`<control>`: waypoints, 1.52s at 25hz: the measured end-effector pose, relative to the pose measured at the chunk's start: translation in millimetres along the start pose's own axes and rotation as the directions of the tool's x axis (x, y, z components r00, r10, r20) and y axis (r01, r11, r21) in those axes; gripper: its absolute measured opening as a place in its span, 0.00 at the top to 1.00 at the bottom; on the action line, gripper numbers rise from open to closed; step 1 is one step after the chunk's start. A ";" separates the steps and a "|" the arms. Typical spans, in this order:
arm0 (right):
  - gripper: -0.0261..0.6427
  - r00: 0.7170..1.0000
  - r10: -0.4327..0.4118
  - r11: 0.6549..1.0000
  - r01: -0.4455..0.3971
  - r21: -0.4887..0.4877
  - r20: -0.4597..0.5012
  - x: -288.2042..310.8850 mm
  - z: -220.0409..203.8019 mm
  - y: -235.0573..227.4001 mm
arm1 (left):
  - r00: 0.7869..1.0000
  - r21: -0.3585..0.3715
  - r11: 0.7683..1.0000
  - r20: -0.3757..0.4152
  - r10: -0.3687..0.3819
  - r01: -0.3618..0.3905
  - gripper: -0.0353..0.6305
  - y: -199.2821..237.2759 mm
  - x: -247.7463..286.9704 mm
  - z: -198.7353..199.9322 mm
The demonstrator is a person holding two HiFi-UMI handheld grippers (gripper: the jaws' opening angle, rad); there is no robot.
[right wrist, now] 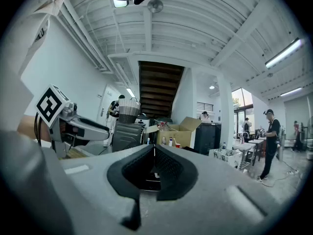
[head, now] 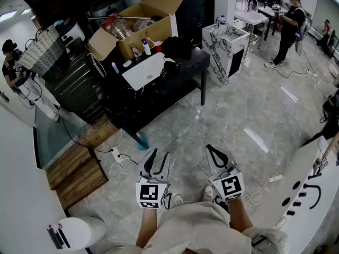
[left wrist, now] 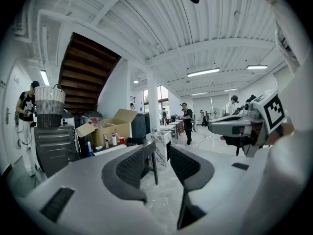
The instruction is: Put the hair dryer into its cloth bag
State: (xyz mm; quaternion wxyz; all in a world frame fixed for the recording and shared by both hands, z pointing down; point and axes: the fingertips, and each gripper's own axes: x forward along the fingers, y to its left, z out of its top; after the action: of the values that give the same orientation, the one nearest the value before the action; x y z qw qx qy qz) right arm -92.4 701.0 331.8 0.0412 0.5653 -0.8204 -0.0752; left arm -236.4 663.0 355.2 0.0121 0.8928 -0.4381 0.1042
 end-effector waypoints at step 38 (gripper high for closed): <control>0.95 0.991 -0.050 0.995 0.060 0.074 -0.124 142.6 -31.3 -25.8 | 0.998 0.005 0.998 0.021 -0.064 0.064 0.74 89.1 113.1 5.9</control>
State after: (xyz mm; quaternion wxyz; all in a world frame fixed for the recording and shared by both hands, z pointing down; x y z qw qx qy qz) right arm -114.8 556.4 355.8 0.0673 0.5924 -0.8028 -0.0097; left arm -238.0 519.3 365.4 0.0085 0.9075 -0.4091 0.0951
